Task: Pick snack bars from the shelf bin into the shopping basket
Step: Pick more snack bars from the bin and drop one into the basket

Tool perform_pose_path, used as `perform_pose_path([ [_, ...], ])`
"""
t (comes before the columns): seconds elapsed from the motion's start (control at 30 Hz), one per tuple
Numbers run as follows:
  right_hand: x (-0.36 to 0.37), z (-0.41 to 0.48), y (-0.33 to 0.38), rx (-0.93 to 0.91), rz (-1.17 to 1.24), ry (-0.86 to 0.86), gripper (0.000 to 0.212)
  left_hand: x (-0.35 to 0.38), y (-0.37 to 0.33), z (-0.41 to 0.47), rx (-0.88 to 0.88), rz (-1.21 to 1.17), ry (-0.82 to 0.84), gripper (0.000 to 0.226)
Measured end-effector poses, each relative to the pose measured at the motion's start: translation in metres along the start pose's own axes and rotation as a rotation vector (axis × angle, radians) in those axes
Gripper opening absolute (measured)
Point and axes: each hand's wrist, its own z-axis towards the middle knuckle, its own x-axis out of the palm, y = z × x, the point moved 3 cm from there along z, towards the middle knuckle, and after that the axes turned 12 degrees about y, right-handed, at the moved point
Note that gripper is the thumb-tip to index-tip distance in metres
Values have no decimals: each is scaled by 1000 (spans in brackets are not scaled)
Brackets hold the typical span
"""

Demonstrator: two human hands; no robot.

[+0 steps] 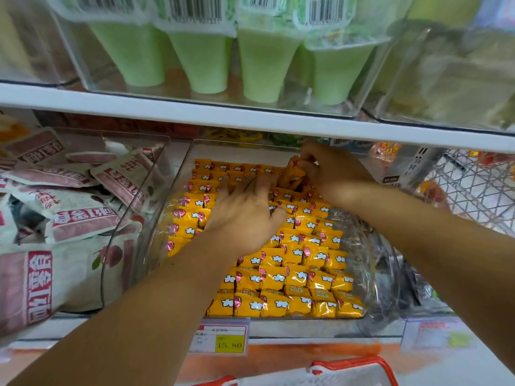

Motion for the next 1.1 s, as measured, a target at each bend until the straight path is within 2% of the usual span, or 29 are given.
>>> perform_pose_path([
  [0.1, -7, -23, 6, -30, 50, -110, 15, -2, 0, -1, -16, 19, 19, 60],
  [0.17, -9, -51, 7, -78, 157, -234, 9, -7, -3, -5, -13, -10, 57, 65],
  [0.2, -8, -68, 8, -83, 241, -275, 6, -11, -8, -10, -3, -67, 70, 66],
  [0.3, -6, -122, 15, -67, 629, -346, 20, -24, -27, -42, 73, -375, 93, 60],
  [0.37, -5, -158, 23, -71, 892, -377, 22, -25, -38, -76, 147, -566, 94, 51],
  [0.47, -2, -207, 34, -30, 1116, -310, 15, -23, -46, -127, 183, -730, 3, 36],
  [0.57, 5, -244, 49, 39, 1360, -160, 8, -22, -54, -176, 112, -952, -30, 41],
  [0.67, 13, -267, 58, 84, 1365, -110, 30, -20, -61, -208, 45, -1060, -32, 43],
  [0.77, 20, -281, 56, 120, 1423, -102, 33, -17, -62, -231, 23, -1320, 12, 36],
  [0.83, 28, -288, 52, 131, 1481, -62, 45, -16, -57, -242, 0, -1464, 53, 34],
  [0.9, 34, -291, 51, 110, 1545, -19, 56, -12, -49, -244, -14, -1505, 65, 36],
  [1.0, 35, -288, 44, 108, 1638, 4, 37, -10, -44, -236, -21, -1525, 70, 33],
  [1.1, 31, -279, 39, 117, 1644, -4, 37, -12, -46, -222, -10, -1485, 65, 26],
])
